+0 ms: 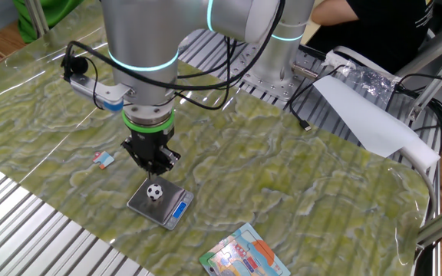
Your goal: Remove the object from the scale
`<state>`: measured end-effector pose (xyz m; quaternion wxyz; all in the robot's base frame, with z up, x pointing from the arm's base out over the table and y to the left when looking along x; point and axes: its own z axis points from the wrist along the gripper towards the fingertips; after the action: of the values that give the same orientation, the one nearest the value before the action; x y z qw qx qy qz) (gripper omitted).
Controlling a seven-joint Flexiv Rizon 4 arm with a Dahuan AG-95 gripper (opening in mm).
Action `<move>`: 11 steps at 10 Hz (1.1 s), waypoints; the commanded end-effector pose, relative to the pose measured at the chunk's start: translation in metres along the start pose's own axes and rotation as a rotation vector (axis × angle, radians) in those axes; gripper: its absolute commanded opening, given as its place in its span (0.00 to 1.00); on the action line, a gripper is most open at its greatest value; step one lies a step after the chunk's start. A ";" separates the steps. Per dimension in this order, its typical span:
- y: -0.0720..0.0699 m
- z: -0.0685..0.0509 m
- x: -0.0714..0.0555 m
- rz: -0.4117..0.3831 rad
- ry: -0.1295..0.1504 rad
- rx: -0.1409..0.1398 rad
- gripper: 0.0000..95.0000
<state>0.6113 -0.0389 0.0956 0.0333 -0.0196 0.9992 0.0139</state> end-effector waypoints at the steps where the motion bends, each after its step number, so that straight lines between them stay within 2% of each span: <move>1: 0.004 0.002 0.000 0.003 0.000 0.000 0.00; 5: 0.010 0.008 -0.001 0.012 0.000 0.000 0.00; 11: 0.005 0.013 -0.011 0.001 0.000 -0.004 0.00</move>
<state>0.6252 -0.0336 0.0821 0.0330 -0.0185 0.9991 0.0170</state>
